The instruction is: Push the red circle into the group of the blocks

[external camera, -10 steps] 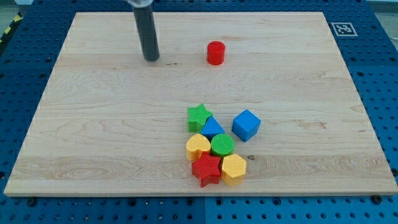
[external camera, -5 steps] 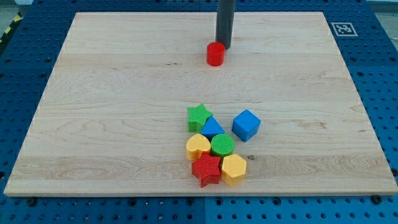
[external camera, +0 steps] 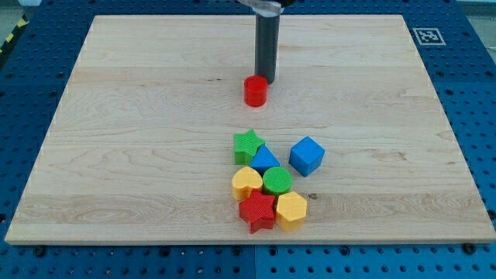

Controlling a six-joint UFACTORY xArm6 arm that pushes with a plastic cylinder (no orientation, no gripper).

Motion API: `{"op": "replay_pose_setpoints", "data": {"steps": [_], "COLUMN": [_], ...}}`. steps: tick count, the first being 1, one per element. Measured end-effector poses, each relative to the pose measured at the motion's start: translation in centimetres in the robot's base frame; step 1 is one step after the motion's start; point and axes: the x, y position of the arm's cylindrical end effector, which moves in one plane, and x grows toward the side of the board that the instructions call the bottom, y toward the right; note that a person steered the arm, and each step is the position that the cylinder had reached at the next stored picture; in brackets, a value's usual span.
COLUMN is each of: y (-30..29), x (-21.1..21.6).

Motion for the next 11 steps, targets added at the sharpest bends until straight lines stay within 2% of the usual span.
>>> {"op": "replay_pose_setpoints", "data": {"steps": [1, 2, 3, 5, 8, 11], "y": [0.0, 0.0, -0.7, -4.0, -3.6, -2.6], "x": [3.2, 4.3, 3.0, 3.1, 7.6, 9.0]}}
